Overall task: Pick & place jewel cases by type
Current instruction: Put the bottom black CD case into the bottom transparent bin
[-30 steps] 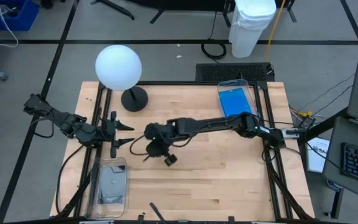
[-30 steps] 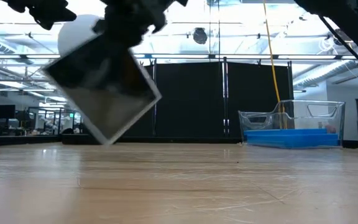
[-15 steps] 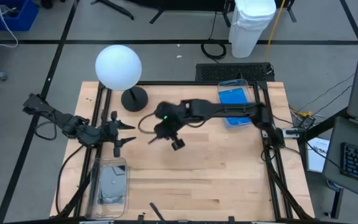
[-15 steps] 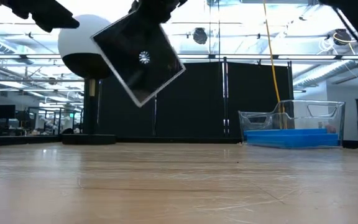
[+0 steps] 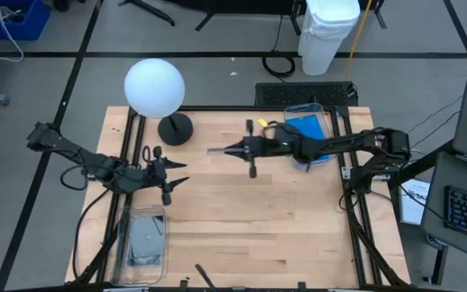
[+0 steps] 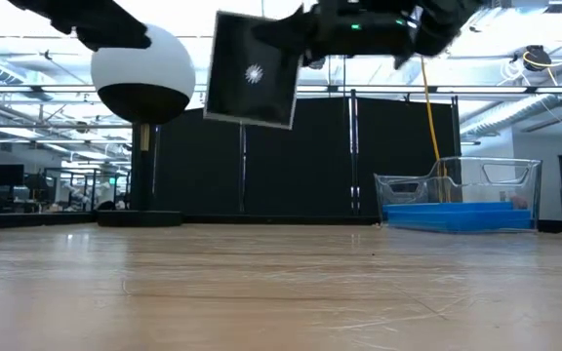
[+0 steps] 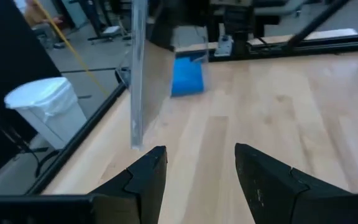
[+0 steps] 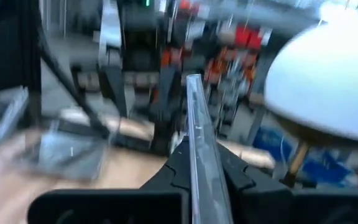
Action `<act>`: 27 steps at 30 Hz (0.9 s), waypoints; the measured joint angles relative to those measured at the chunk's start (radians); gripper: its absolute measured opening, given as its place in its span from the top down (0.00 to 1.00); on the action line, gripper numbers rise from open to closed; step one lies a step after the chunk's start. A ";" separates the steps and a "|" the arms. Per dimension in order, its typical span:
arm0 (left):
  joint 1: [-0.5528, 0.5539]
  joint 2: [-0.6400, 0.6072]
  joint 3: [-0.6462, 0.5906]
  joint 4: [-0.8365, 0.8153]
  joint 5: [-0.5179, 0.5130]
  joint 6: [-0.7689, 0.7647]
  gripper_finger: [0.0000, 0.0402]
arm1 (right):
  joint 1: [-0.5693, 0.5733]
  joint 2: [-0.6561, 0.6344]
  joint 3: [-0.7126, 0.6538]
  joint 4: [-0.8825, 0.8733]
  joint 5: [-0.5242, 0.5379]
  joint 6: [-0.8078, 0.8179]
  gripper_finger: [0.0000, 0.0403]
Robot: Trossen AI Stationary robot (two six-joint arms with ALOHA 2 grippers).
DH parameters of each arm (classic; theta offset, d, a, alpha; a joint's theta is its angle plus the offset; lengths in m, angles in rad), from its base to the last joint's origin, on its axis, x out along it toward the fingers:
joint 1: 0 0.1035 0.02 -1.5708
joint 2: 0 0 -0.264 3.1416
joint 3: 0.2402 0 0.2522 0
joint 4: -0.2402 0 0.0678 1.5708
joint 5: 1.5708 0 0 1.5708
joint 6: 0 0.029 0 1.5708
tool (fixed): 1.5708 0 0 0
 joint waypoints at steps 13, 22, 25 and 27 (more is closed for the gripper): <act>0.175 0.269 0.000 0.464 0.134 0.081 0.51 | 0.054 -0.015 -0.176 0.234 -0.078 0.022 0.96; 0.228 0.417 0.000 0.643 0.243 0.088 0.51 | 0.062 -0.015 -0.176 0.236 -0.080 0.012 0.96; 0.241 0.442 0.000 0.684 0.242 0.115 0.51 | 0.062 -0.015 -0.176 0.228 -0.081 0.012 0.96; 0.249 0.446 0.000 0.705 0.242 0.130 0.51 | 0.062 -0.015 -0.176 0.225 -0.092 0.012 0.96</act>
